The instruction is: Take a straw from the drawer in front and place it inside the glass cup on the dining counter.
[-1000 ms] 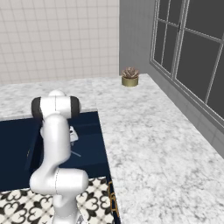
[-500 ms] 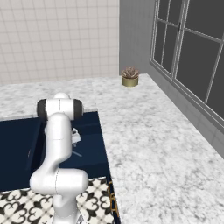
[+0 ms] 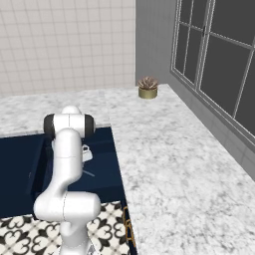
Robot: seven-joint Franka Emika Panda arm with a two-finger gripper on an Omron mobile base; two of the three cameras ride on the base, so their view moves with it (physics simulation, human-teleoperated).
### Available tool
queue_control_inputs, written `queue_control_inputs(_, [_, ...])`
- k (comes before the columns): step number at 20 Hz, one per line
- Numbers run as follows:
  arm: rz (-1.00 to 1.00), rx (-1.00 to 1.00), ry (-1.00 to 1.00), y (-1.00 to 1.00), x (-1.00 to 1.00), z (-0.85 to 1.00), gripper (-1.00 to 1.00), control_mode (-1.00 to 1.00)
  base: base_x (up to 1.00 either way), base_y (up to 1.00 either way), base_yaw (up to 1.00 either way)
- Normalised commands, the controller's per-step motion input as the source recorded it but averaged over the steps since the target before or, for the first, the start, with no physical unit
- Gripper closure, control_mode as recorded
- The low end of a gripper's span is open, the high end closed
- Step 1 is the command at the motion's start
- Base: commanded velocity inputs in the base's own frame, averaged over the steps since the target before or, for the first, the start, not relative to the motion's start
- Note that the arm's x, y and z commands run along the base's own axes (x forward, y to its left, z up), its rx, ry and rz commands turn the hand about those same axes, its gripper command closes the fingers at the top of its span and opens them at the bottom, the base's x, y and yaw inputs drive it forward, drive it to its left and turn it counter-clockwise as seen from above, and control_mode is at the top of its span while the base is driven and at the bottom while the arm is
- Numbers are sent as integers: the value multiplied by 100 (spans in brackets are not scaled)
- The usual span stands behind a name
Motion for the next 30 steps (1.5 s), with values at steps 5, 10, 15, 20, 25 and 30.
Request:
queue_control_inputs(5, [6, 1, 0, 0, -34, -66, 100, -100, 0, 0, 0])
queue_control_inputs(10, [2, 2, 0, 0, -28, -37, 100, -100, 0, 0, 0])
queue_control_inputs(15, [0, 11, 0, -2, -14, -10, 100, -100, 0, 0, 0])
queue_control_inputs(20, [-9, 13, -11, 0, -39, 39, 100, -100, 0, 0, 0])
queue_control_inputs(25, [-34, 9, -11, 0, -25, 80, 100, -100, 0, 0, 0])
queue_control_inputs(30, [-40, 5, -1, 0, -20, 99, 100, -100, 0, 0, 0])
